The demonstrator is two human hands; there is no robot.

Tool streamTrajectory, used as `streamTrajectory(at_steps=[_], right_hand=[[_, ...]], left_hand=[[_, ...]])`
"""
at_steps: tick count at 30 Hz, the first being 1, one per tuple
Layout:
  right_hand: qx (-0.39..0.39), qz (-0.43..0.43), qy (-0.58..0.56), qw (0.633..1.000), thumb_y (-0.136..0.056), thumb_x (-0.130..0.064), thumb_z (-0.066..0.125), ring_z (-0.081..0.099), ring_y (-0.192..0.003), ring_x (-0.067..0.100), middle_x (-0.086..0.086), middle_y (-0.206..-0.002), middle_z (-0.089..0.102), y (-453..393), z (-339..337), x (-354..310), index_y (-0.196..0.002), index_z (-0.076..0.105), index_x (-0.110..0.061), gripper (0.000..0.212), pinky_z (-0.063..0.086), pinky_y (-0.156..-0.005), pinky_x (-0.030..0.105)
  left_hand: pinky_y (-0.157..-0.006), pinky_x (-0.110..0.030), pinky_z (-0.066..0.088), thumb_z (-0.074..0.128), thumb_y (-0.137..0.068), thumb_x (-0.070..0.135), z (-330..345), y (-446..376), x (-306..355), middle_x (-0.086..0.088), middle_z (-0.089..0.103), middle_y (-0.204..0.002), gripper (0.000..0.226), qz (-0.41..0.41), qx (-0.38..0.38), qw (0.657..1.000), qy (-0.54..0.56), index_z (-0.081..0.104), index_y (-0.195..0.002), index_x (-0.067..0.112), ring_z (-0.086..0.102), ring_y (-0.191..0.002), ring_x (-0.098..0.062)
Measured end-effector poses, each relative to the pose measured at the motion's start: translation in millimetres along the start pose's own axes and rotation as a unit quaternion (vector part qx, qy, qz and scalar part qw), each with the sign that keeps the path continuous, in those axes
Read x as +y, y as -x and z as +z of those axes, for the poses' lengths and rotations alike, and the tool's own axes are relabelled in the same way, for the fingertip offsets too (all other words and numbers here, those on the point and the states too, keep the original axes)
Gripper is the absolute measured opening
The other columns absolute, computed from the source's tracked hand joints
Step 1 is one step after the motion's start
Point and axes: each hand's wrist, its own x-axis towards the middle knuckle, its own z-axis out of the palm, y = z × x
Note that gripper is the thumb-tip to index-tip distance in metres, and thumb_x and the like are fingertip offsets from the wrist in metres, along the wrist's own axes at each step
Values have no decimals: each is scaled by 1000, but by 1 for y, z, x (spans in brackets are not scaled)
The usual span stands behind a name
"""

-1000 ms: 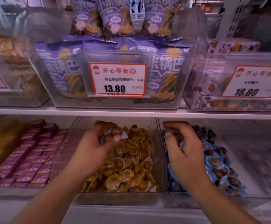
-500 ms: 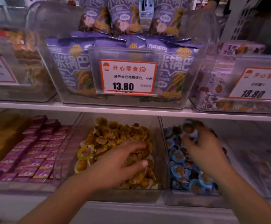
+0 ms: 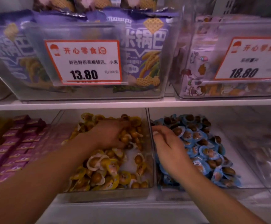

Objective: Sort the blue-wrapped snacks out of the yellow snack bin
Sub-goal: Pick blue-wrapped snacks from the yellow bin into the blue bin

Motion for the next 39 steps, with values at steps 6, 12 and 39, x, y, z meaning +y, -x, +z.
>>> streamTrajectory(at_steps=[6,12,39], right_hand=[[6,2,1,1000,-101,-30,43,56,-107,7,-6,-113,62,-1,2,1,-117,62,-28,24,46,-95,28],[24,9,0,1000,-100,-26,45,57,-105,12,-2,-111,63,-3,5,0,-116,62,-24,24,47,-96,36],[21,5,-15,1000,-100,-27,44,59,-104,14,-1,-108,64,-3,6,4,-115,62,-25,24,49,-94,41]], left_hand=[[-103,-36,39,57,-70,72,-9,12,-28,3,55,-130,78,-43,30,999,-4,46,-138,35,53,-122,-22],[-105,-41,41,57,-80,58,-13,33,24,0,47,-143,62,54,109,991,-55,45,-137,37,49,-128,-23],[-107,-47,32,63,-77,63,26,-4,38,1,45,-142,79,-4,-72,984,-165,35,-145,35,49,-122,-28]])
